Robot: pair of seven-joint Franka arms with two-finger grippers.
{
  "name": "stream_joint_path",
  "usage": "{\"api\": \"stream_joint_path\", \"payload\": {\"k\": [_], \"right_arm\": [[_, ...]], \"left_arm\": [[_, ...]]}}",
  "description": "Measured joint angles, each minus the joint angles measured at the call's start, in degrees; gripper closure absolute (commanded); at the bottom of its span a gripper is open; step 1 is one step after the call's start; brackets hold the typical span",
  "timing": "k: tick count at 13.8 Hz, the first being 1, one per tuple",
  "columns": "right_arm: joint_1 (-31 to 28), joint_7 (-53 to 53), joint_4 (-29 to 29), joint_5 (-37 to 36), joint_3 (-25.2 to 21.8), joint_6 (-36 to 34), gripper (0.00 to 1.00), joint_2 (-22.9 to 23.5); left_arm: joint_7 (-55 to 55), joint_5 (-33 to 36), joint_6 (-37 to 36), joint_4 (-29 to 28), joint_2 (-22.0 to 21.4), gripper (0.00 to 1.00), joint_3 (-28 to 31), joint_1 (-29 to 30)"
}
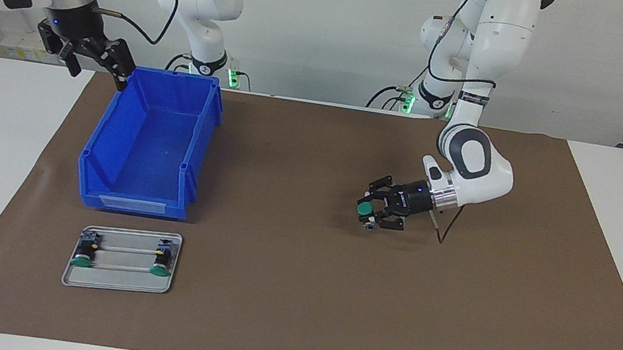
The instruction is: Place and press button with both arms
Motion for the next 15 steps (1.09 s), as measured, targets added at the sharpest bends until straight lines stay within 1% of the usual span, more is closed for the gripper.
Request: {"api": "stream_joint_path", "payload": {"k": [5,7,9,13,15], "right_arm": [[0.0,0.0,0.0,0.0,0.0,0.0,0.00,0.0],[0.0,0.0,-0.1,0.0,0.0,0.0,0.00,0.0],[-0.2,0.0,-0.1,0.0,0.0,0.0,0.00,0.0],[-0.3,0.0,-0.1,0.0,0.0,0.0,0.00,0.0],[-0.3,0.0,-0.1,0.0,0.0,0.0,0.00,0.0]], "left_arm": [[3.0,-5.6,-1.1,-2.4,0.4,1.00,-0.5,-0.1],[4.0,-9.1,-5.5,-3.1,2.8,1.00,-0.4,-0.1],[5.9,-11.4,-8.3,-3.0,5.1,1.00,-0.2,0.0],[6.1,-11.7,-10.0,-3.0,5.4,1.00,0.0,0.5],[6.1,-11.7,-12.4,-3.4,5.8,1.00,0.1,2.0]]}}
